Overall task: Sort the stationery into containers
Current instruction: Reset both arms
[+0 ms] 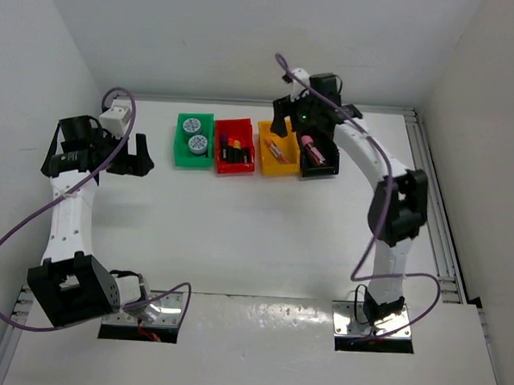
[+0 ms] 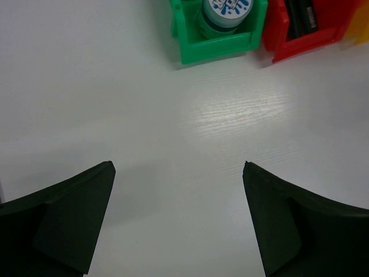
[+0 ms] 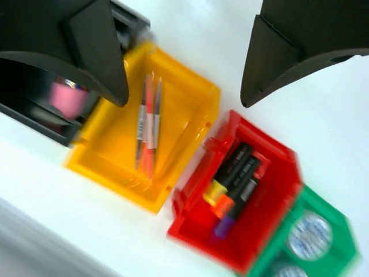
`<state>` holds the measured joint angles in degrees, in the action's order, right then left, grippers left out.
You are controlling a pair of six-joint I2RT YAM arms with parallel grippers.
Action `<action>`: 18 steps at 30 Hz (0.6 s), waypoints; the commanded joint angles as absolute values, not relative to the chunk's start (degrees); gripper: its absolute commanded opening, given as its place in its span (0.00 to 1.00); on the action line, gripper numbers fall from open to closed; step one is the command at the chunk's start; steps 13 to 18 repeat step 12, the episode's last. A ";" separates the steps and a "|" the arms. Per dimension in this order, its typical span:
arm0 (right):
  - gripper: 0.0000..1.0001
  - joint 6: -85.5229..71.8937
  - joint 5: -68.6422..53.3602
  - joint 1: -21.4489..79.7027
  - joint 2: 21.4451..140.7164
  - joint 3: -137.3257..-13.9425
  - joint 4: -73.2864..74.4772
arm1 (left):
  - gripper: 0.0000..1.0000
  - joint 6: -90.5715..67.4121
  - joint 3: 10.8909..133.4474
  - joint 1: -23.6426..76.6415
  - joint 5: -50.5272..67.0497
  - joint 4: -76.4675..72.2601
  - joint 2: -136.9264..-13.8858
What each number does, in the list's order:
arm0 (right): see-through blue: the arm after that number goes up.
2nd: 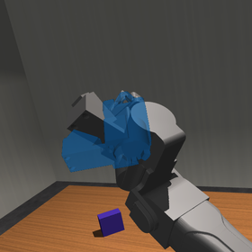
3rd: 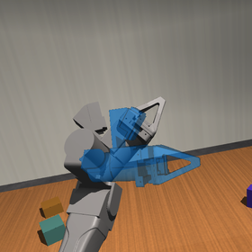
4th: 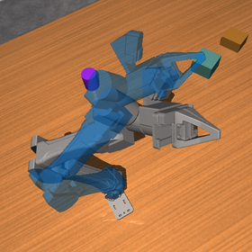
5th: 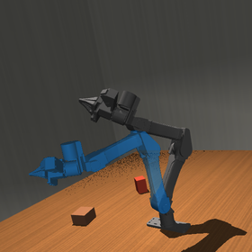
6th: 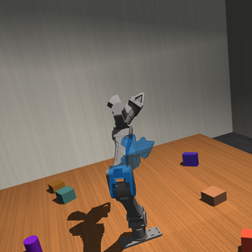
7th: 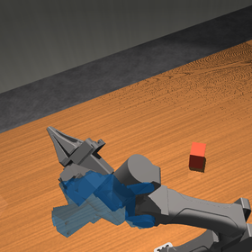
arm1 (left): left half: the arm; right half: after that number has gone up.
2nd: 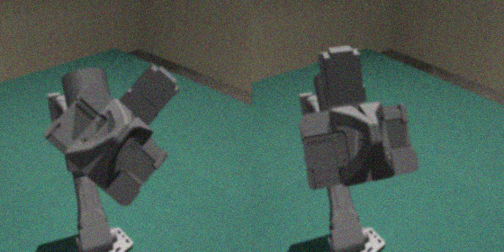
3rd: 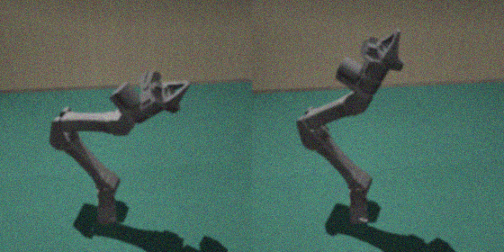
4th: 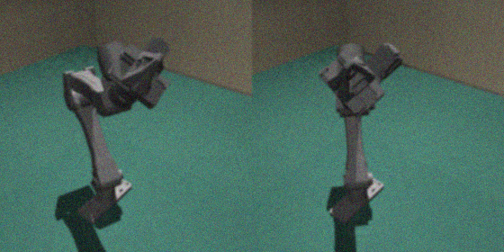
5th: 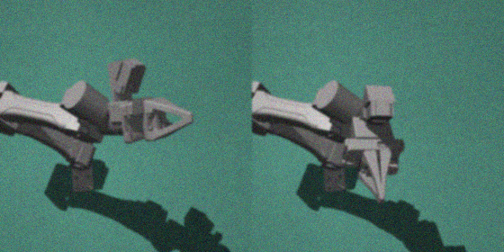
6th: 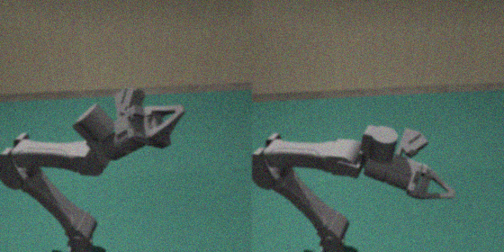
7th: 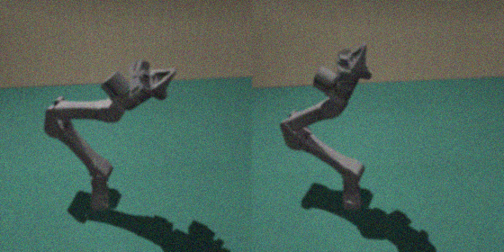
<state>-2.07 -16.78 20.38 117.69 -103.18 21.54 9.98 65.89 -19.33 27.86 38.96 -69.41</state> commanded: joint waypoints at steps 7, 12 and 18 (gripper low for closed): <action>0.99 -5.36 -14.85 6.26 88.00 -80.97 31.28 | 1.00 13.18 63.64 -19.68 18.20 38.41 -64.16; 0.99 -3.09 -18.54 -6.93 76.04 -66.73 33.75 | 1.00 12.13 62.93 -19.69 17.40 38.41 -66.44; 0.99 -3.09 -18.54 -6.93 76.04 -66.73 33.75 | 1.00 12.13 62.93 -19.69 17.40 38.41 -66.44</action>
